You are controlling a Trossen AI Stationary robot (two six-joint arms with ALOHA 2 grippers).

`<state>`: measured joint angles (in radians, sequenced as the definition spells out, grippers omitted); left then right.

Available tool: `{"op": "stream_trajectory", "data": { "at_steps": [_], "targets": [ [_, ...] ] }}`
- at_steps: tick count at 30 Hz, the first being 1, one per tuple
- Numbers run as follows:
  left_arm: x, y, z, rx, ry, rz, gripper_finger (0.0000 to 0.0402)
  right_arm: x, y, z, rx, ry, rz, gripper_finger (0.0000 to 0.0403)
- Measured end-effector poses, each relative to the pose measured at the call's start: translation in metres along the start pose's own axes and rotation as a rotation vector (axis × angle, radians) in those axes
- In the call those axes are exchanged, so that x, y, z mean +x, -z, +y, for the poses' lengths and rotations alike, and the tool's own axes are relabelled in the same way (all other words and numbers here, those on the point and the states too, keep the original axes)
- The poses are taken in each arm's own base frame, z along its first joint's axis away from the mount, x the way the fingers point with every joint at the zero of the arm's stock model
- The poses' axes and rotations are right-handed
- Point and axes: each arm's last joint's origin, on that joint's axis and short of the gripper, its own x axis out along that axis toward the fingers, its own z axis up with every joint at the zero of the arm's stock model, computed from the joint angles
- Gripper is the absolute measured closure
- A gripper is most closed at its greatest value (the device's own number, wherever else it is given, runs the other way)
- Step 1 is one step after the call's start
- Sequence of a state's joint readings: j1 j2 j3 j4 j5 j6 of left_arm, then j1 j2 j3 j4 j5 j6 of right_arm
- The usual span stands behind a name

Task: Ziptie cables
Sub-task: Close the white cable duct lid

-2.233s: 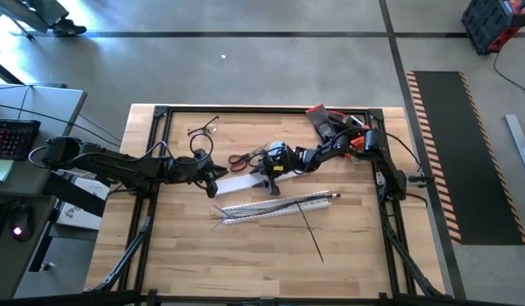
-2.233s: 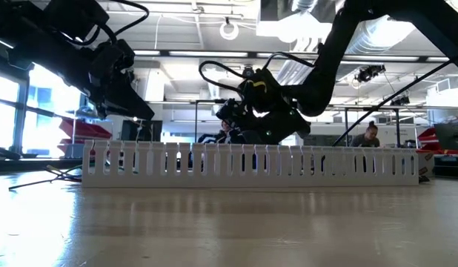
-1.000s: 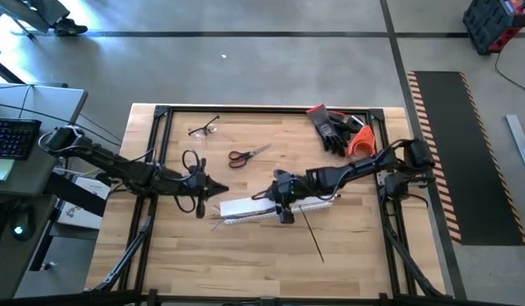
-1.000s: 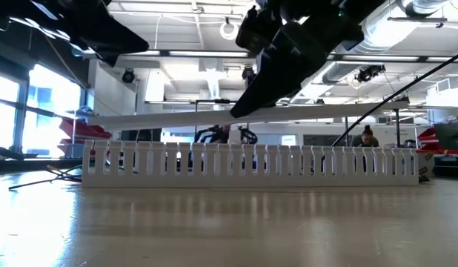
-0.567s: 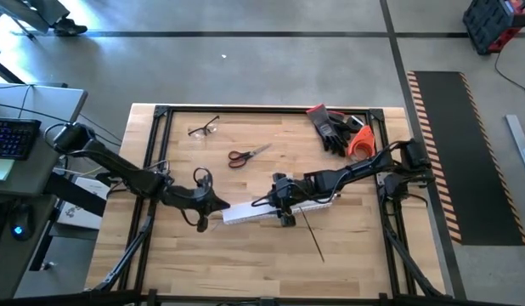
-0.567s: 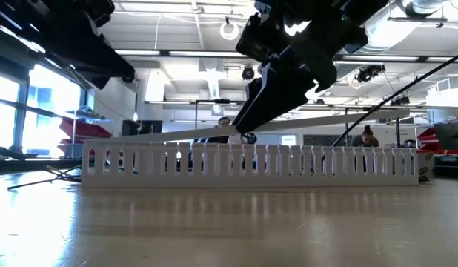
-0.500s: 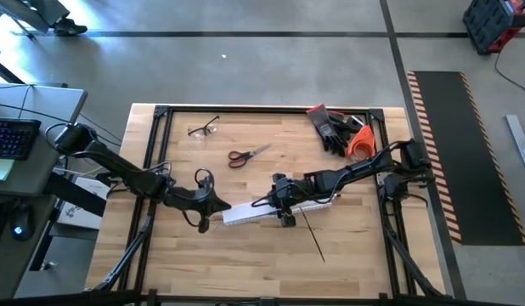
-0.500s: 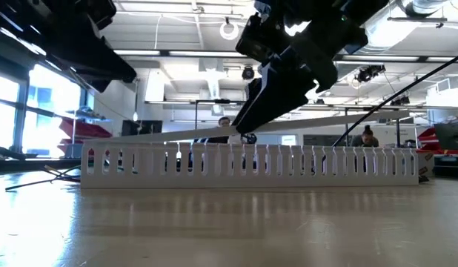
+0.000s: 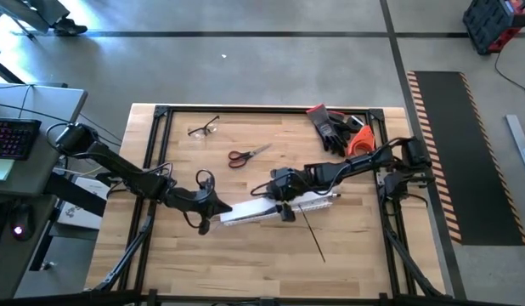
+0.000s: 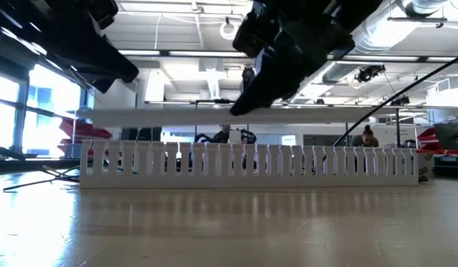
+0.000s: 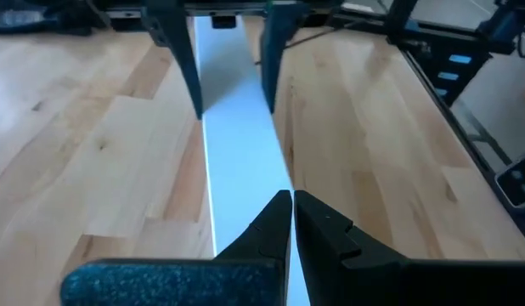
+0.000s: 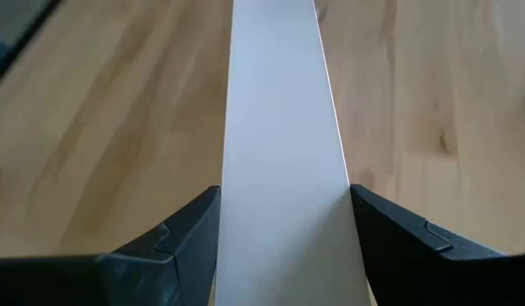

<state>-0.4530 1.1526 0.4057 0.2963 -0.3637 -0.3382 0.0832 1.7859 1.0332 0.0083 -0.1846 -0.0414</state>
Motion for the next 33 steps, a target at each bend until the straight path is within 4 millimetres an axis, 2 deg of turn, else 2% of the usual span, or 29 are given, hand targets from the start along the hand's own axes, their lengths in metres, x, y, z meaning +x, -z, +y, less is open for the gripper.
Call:
{"op": "stream_trajectory", "data": {
  "at_steps": [14, 33],
  "targets": [
    [0.017, 0.019, -0.001, 0.001, -0.014, 0.104, 0.0401, 0.001, 0.005, 0.003, -0.001, 0.027, 0.054, 0.019],
    [0.017, 0.019, -0.001, 0.011, -0.019, 0.098, 0.0401, 0.001, 0.005, 0.003, -0.001, 0.089, 0.054, 0.019]
  ]
}}
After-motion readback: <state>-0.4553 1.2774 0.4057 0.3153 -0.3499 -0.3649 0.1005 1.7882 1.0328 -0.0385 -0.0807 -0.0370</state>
